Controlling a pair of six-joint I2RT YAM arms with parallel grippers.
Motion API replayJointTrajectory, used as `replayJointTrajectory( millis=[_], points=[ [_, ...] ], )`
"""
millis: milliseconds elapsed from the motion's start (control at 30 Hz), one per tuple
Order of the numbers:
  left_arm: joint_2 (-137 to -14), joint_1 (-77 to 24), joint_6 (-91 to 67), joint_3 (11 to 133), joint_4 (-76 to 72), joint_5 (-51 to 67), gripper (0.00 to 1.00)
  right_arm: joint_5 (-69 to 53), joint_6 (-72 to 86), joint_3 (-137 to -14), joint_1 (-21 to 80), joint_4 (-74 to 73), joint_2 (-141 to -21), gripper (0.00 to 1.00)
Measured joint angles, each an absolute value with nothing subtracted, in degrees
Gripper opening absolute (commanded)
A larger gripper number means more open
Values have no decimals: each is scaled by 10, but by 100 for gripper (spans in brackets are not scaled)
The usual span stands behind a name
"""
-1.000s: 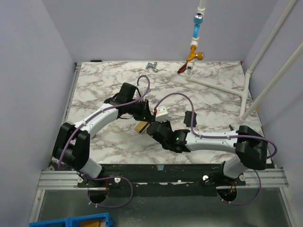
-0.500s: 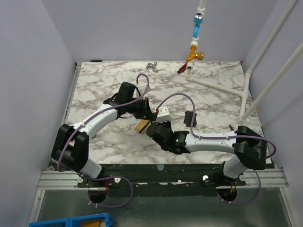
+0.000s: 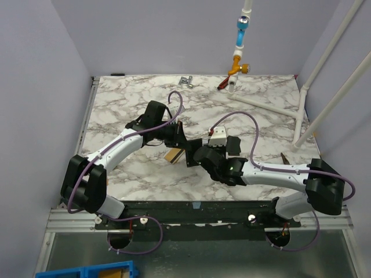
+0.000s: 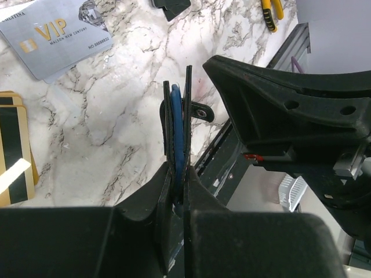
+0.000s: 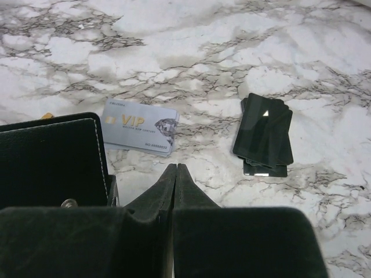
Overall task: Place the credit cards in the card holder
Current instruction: Open the card holder at the center of the board.
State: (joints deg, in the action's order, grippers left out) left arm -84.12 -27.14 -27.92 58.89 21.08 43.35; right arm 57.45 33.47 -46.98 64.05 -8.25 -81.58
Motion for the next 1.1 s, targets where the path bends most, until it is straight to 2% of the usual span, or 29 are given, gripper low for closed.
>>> replayJointTrajectory(
  millis=[100, 133, 200, 300, 400, 467, 633, 733, 867, 1100],
  points=[
    [-841, -275, -279, 588, 211, 434, 0, 553, 340, -465, 641, -92, -800, 1],
    [-841, -277, -277, 588, 212, 434, 0, 543, 343, -461, 641, -94, -792, 6],
    [-843, -286, -274, 587, 212, 433, 0, 524, 356, -453, 641, -108, -771, 29],
    [-856, -304, -266, 587, 211, 434, 0, 498, 380, -447, 640, -144, -735, 46],
    [-882, -318, -260, 587, 211, 433, 1, 479, 399, -442, 640, -180, -690, 50],
    [-903, -328, -255, 587, 208, 433, 4, 470, 409, -440, 638, -197, -658, 51],
    [-954, -350, -238, 587, 202, 432, 44, 451, 427, -436, 625, -222, -605, 51],
    [-976, -357, -222, 588, 203, 426, 60, 438, 431, -436, 617, -230, -608, 51],
    [-975, -356, -191, 588, 213, 417, 98, 411, 428, -436, 597, -232, -623, 57],
    [-900, -332, -133, 595, 268, 413, 99, 331, 400, -448, 528, -215, -651, 66]
  ],
)
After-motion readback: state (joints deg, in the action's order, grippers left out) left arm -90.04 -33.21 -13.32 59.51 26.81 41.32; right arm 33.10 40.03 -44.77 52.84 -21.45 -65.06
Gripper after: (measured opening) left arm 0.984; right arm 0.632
